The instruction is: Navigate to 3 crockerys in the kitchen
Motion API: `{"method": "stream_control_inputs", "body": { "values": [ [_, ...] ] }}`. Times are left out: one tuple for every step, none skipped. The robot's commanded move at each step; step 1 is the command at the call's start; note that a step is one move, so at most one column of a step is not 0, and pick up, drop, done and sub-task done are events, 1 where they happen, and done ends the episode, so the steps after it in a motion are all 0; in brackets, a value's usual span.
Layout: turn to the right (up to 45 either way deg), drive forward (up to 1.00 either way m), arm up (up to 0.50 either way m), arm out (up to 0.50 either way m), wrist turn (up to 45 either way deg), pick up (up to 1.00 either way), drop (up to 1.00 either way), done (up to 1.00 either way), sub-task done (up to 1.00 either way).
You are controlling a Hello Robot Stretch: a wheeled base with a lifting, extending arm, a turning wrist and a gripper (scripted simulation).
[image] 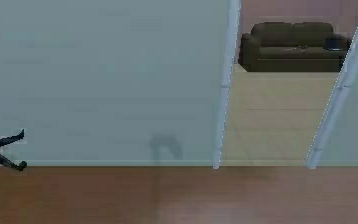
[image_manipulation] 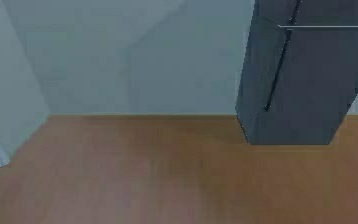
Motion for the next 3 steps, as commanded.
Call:
{"method": "stream_control_inputs", "body": {
  "values": [
    [-45.0,0.0,0.0,0.0,0.0,0.0,0.0,0.0,0.0],
    [-45.0,0.0,0.0,0.0,0.0,0.0,0.0,0.0,0.0],
    [-45.0,0.0,0.0,0.0,0.0,0.0,0.0,0.0,0.0]
  ]
}}
